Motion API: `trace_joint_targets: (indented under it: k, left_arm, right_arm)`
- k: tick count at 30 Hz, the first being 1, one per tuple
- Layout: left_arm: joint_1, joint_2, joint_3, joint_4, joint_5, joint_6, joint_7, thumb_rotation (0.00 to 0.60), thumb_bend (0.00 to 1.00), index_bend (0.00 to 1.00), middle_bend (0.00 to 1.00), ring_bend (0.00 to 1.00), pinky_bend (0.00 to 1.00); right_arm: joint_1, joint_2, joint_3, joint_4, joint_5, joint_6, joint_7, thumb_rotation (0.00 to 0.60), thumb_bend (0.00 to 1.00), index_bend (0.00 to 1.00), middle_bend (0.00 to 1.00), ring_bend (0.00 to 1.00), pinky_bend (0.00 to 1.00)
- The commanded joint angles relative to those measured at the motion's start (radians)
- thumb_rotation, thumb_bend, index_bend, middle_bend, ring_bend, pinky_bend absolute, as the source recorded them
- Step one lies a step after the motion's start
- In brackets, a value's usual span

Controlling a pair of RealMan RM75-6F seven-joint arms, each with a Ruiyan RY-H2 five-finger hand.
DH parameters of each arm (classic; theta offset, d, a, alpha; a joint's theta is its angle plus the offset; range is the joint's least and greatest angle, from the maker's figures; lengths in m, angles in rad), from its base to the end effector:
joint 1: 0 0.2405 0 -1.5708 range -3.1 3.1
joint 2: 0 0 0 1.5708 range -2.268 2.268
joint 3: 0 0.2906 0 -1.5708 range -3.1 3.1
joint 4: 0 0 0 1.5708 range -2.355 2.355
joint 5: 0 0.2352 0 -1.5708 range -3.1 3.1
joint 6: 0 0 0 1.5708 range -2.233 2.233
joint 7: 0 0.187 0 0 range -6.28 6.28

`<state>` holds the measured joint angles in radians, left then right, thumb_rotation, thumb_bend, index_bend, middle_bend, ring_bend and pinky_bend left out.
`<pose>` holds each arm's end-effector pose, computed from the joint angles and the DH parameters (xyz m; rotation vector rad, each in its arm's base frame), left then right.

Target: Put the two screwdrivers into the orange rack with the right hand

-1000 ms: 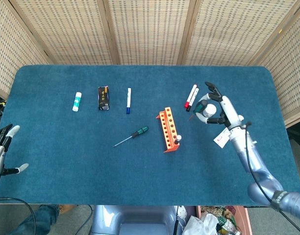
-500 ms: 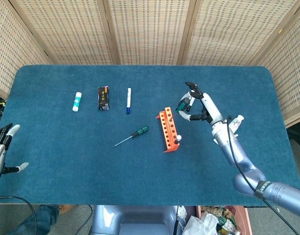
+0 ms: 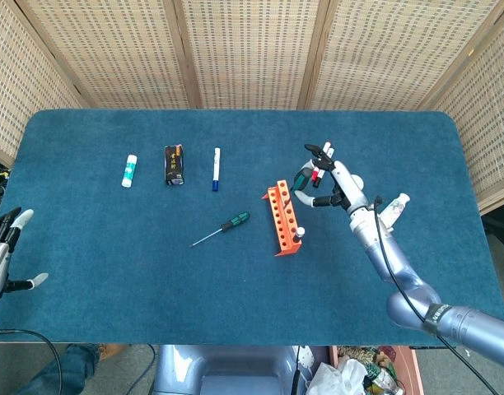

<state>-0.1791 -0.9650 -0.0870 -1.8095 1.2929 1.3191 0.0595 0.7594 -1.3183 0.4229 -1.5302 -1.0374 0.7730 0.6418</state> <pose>-0.3358 0.2623 0.1741 -1.3590 -1.0274 -0.8043 -0.1393 -0.4807 0.0549 1.2763 -1.8220 1.5526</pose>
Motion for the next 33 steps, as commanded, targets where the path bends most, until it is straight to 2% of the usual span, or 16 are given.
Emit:
trace_joint_targets:
  k: [1,20,33]
  left_arm:
    - [0.0,0.0,0.001,0.0,0.0,-0.001,0.001,0.6,0.0,0.0,0.0,0.0,0.0]
    - [-0.002,-0.001,0.001,-0.001,-0.002,-0.002,0.003,0.6,0.0,0.0,0.0,0.0,0.0]
    - [-0.004,-0.002,0.001,0.0,-0.003,-0.004,0.005,0.6,0.0,0.0,0.0,0.0,0.0]
  right_arm:
    - [-0.005,0.0,-0.003,0.003,-0.003,-0.004,0.002,0.6,0.43,0.67,0.06,0.0,0.08]
    - [-0.017,-0.024,-0.001,0.033,-0.02,-0.014,0.013,0.6,0.43,0.67,0.06,0.0,0.08]
    - [-0.031,0.008,0.012,0.01,-0.028,-0.018,0.02,0.6,0.43,0.67,0.07,0.0,0.08]
